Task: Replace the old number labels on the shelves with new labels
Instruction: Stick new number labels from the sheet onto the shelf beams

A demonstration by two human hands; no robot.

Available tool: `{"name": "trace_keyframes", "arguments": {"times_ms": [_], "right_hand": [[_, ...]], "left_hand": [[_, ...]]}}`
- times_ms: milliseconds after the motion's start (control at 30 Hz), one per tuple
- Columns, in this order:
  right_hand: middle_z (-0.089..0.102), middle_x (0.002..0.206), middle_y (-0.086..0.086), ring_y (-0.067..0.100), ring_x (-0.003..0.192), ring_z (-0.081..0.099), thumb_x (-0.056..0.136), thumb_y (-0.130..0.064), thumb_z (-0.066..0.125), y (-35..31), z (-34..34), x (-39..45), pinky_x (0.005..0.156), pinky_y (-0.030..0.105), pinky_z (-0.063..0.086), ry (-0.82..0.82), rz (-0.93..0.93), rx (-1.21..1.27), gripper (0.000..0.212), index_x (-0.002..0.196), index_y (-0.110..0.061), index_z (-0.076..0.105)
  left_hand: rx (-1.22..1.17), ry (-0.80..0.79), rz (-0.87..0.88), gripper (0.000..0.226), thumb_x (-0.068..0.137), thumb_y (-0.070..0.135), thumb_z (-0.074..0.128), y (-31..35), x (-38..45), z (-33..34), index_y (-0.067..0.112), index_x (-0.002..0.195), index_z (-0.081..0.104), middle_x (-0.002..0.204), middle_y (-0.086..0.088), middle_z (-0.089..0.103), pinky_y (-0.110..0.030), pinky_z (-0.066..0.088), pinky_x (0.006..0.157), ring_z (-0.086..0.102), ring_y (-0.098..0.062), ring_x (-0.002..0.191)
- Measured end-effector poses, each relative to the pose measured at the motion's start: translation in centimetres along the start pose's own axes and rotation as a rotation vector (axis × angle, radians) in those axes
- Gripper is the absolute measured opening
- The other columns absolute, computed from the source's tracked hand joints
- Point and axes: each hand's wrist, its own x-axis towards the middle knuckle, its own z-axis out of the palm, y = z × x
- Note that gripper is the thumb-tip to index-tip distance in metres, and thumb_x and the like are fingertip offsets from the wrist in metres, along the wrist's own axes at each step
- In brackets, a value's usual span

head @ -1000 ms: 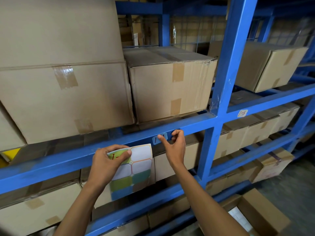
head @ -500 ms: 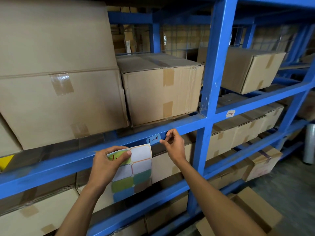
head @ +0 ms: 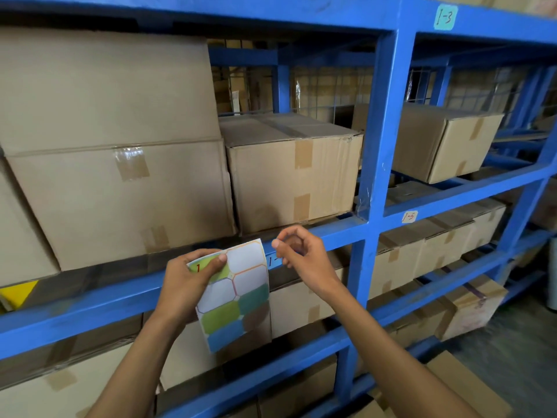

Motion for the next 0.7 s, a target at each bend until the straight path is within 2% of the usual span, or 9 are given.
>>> {"name": "trace_keyframes", "arguments": {"times_ms": [67, 133, 267, 400, 467, 567, 633, 700], "right_hand": [[0.067, 0.074, -0.005, 0.014, 0.069, 0.059, 0.087, -0.024, 0.073, -1.7, 0.5, -0.6, 0.066, 0.035, 0.048, -0.022, -0.059, -0.085, 0.009, 0.088, -0.016, 0.068], [0.066, 0.08, -0.003, 0.02, 0.073, 0.057, 0.083, -0.03, 0.076, -3.1, 1.0, -1.2, 0.065, 0.033, 0.048, -0.013, -0.126, -0.163, 0.011, 0.087, -0.021, 0.07], [0.064, 0.082, -0.01, 0.008, 0.066, 0.052, 0.074, -0.04, 0.082, -4.6, 1.9, -1.4, 0.058, 0.02, 0.042, 0.04, -0.242, -0.299, 0.025, 0.092, -0.027, 0.071], [0.067, 0.087, -0.016, 0.004, 0.072, 0.057, 0.065, -0.059, 0.077, -5.1, 2.9, -1.2, 0.061, 0.023, 0.049, 0.169, -0.233, -0.361, 0.044, 0.099, -0.031, 0.073], [0.067, 0.091, -0.017, 0.001, 0.073, 0.056, 0.067, -0.056, 0.079, -5.2, 3.4, -1.0, 0.062, 0.022, 0.048, 0.227, -0.235, -0.389, 0.048, 0.106, -0.029, 0.073], [0.07, 0.099, -0.011, 0.004, 0.084, 0.061, 0.072, -0.043, 0.083, -5.2, 3.9, -0.8, 0.069, 0.028, 0.054, 0.313, -0.239, -0.403, 0.042, 0.108, -0.025, 0.074], [0.07, 0.103, -0.01, 0.005, 0.091, 0.064, 0.074, -0.037, 0.083, -5.2, 4.1, -0.7, 0.074, 0.03, 0.058, 0.336, -0.233, -0.384, 0.038, 0.109, -0.023, 0.075], [0.066, 0.097, -0.019, 0.002, 0.086, 0.064, 0.074, -0.031, 0.084, -5.5, 4.2, -0.6, 0.07, 0.025, 0.057, 0.35, -0.244, -0.355, 0.035, 0.107, -0.023, 0.075]], "left_hand": [[-0.042, 0.008, 0.015, 0.009, 0.089, 0.019, 0.07, 1.1, 0.2, 0.3, 0.022, 0.086, 0.079, 0.073, 0.004, 0.078, -0.018, 0.053, 0.051, 0.071, -0.005, 0.062], [-0.132, 0.015, 0.003, 0.015, 0.091, 0.017, 0.068, 2.3, 0.3, 0.8, 0.02, 0.082, 0.079, 0.071, 0.002, 0.078, -0.018, 0.053, 0.05, 0.069, -0.007, 0.059], [-0.241, -0.004, -0.017, 0.015, 0.089, 0.018, 0.069, 4.1, 0.3, 1.7, 0.022, 0.081, 0.08, 0.083, -0.004, 0.08, -0.026, 0.058, 0.066, 0.072, -0.014, 0.072], [-0.341, -0.055, -0.053, 0.017, 0.09, 0.025, 0.068, 5.1, 0.3, 2.6, 0.014, 0.096, 0.08, 0.094, -0.011, 0.079, -0.033, 0.057, 0.081, 0.073, -0.021, 0.085], [-0.36, -0.099, -0.056, 0.024, 0.091, 0.028, 0.065, 5.5, 0.3, 3.2, 0.011, 0.1, 0.079, 0.098, -0.013, 0.079, -0.032, 0.058, 0.08, 0.073, -0.022, 0.087], [-0.407, -0.149, -0.084, 0.026, 0.092, 0.031, 0.062, 6.0, 0.2, 4.0, 0.013, 0.093, 0.081, 0.095, -0.013, 0.079, -0.024, 0.058, 0.063, 0.074, -0.017, 0.077], [-0.397, -0.167, -0.093, 0.027, 0.089, 0.035, 0.063, 6.2, 0.3, 4.2, 0.016, 0.092, 0.081, 0.096, -0.013, 0.079, -0.028, 0.059, 0.067, 0.074, -0.018, 0.078], [-0.4, -0.19, -0.087, 0.032, 0.082, 0.041, 0.065, 6.4, 0.5, 4.3, 0.015, 0.093, 0.081, 0.099, -0.014, 0.078, -0.035, 0.058, 0.077, 0.074, -0.022, 0.085]]}}
